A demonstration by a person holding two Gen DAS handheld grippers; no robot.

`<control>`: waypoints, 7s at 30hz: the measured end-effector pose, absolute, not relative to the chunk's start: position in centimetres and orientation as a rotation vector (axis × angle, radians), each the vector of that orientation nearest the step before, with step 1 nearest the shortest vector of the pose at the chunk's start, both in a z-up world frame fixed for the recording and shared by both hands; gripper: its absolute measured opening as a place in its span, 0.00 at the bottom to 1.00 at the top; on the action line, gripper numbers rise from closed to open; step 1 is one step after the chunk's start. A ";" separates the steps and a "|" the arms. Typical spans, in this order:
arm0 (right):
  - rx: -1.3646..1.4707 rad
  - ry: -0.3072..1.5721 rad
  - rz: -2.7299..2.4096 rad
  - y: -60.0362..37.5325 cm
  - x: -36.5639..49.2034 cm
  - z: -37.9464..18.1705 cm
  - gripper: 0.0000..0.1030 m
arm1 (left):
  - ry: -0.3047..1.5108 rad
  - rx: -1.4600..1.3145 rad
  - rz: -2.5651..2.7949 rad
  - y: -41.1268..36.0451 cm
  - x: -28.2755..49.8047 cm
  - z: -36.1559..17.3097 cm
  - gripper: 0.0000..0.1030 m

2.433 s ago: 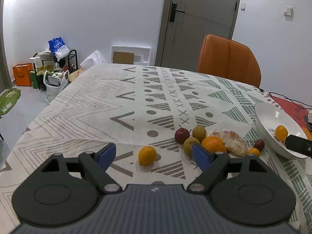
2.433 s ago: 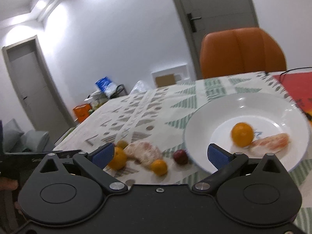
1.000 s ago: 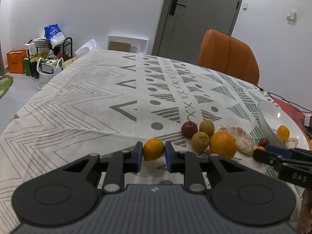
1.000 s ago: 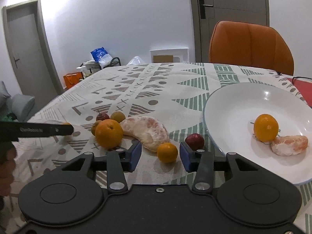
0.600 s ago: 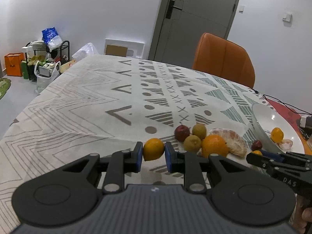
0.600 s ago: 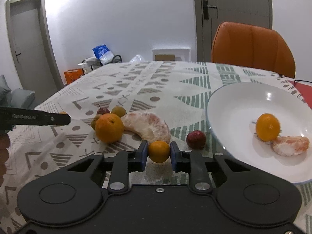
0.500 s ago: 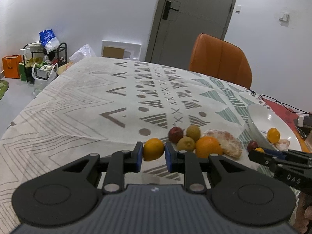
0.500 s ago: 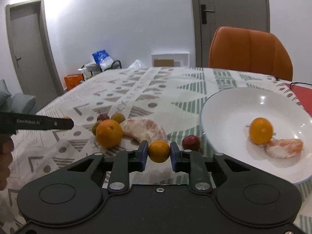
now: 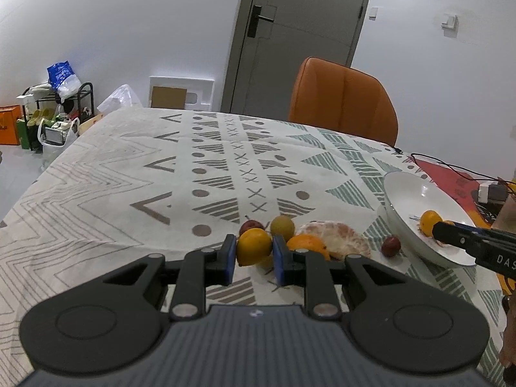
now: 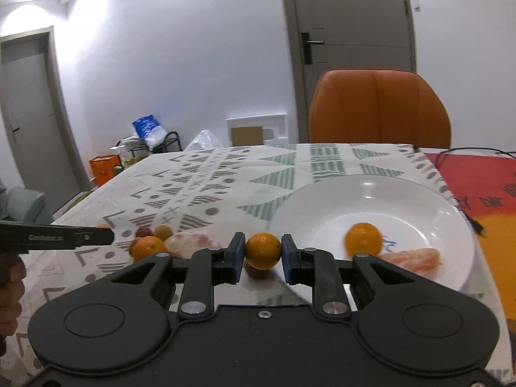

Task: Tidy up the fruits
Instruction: 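Place the tangerine in the white plate with the right tool while the left tool carries its tangerine, then lower the held tangerine into the white plate and open the left tool, then move both tools back from the plate toward the remaining fruit, then grasp a large orange with the right tool while the left tool approaches the fruit, then carry the orange toward the plate with the right tool while the left tool grasps a small yellow fruit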

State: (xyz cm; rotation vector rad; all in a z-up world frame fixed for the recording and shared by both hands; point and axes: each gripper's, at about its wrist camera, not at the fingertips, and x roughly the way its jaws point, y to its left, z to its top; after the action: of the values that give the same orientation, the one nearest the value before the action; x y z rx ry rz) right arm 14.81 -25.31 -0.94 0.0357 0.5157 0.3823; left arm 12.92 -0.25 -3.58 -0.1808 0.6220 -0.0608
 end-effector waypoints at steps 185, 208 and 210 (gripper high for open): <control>0.024 0.609 0.684 -16.4 16.1 -3.2 0.35 | 0.606 -0.182 -0.047 2.5 12.2 -4.5 0.60; 0.079 0.552 0.545 -22.4 15.0 -1.6 0.35 | 0.674 -0.176 -0.113 -1.1 15.6 -6.7 0.22; 0.083 0.547 0.536 -22.9 14.9 -1.6 0.35 | 0.668 -0.171 -0.120 -1.4 15.5 -6.4 0.22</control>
State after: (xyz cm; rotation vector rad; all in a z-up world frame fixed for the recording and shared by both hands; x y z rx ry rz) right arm 14.93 -22.85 -1.61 0.0827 0.5466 0.5358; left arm 15.48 -1.42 -6.39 -0.1707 0.6676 -0.1200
